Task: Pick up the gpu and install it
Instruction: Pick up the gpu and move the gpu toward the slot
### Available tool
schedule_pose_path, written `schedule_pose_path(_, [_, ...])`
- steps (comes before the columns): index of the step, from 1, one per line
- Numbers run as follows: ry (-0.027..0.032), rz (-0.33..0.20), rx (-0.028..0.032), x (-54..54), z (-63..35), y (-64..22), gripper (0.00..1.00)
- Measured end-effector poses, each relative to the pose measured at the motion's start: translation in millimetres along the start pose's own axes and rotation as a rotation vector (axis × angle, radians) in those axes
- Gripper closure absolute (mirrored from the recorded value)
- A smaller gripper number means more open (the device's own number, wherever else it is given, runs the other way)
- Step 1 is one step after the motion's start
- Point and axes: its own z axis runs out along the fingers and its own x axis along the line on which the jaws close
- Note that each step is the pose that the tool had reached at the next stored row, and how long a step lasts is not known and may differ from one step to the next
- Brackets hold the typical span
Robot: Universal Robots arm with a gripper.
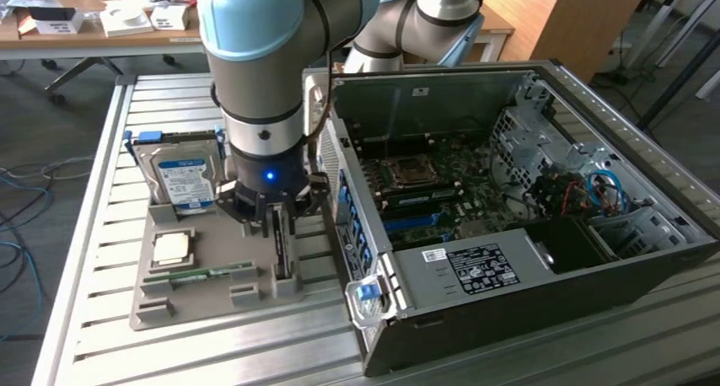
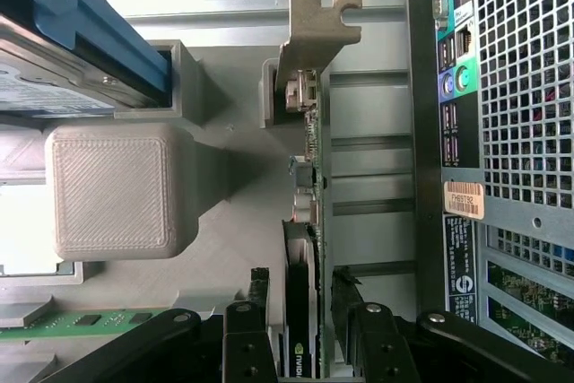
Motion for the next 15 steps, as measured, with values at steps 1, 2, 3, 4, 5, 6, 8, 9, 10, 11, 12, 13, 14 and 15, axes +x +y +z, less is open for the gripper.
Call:
schedule_pose_path(1, [-0.0001,0.000,0.0000,0.0,0.0,0.0,0.58])
schedule_pose_path(2, [0.0000,0.000,0.0000,0.0,0.0,0.0,0.58])
schedule_pose_path(3, [0.0000,0.000,0.0001,0.1,0.3,0.0,0.58])
schedule_pose_path(4, [-0.0002,0.000,-0.0001,0.1,1.0,-0.1,0.58])
schedule_pose_path(5, [-0.0001,0.000,0.0000,0.1,1.6,-0.1,0.58])
schedule_pose_path(6, [0.0001,0.000,0.0002,0.2,1.8,-0.1,0.58])
schedule_pose_path(8, [0.0002,0.000,0.0003,0.2,2.0,-0.1,0.58])
schedule_pose_path(9, [0.0000,0.000,0.0001,0.1,2.1,-0.1,0.58])
schedule_pose_path(10, [0.0000,0.000,0.0001,0.1,2.1,-0.1,0.58])
schedule_pose_path(11, [0.0000,0.000,0.0002,0.2,2.1,-0.1,0.58])
schedule_pose_path(12, [-0.0002,0.000,0.0000,0.1,2.7,-0.1,0.58])
schedule_pose_path(13, [-0.0002,0.000,0.0000,0.1,3.0,-0.1,0.58])
schedule_pose_path(14, [-0.0001,0.000,0.0002,0.2,2.9,-0.1,0.58])
schedule_pose_path(15, [0.0000,0.000,0.0002,0.2,2.9,-0.1,0.58])
